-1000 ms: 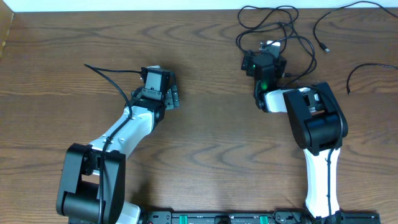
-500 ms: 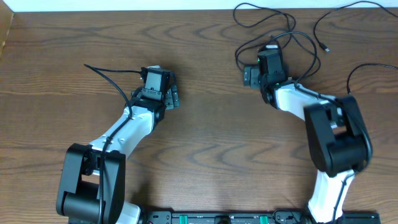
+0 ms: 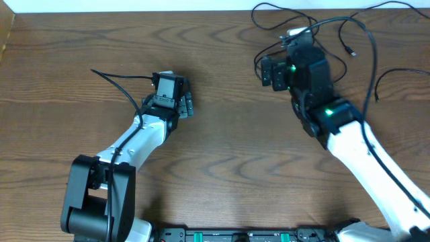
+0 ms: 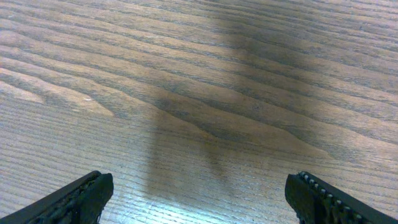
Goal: Untangle cables
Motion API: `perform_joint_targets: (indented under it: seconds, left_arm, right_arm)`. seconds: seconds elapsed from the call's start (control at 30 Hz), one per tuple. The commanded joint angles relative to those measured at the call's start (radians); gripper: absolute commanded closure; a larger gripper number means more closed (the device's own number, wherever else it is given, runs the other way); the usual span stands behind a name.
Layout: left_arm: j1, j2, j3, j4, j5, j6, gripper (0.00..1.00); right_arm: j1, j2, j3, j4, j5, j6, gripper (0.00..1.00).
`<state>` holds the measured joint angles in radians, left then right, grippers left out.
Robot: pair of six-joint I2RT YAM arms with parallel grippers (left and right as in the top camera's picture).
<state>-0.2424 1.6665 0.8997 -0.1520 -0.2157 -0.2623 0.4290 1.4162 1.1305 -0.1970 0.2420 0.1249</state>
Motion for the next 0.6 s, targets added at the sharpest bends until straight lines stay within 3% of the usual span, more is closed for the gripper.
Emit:
perform_joint_targets:
  seconds: [0.0, 0.57]
  left_arm:
    - [0.004, 0.0, -0.001, -0.001, -0.013, -0.005, 0.07]
    - [0.004, 0.0, -0.001, -0.001, -0.013, -0.005, 0.07]
  right_arm:
    - [0.009, -0.05, 0.008, -0.009, 0.011, -0.01, 0.01]
    - [0.009, -0.056, 0.008, -0.208, 0.01, -0.01, 0.01]
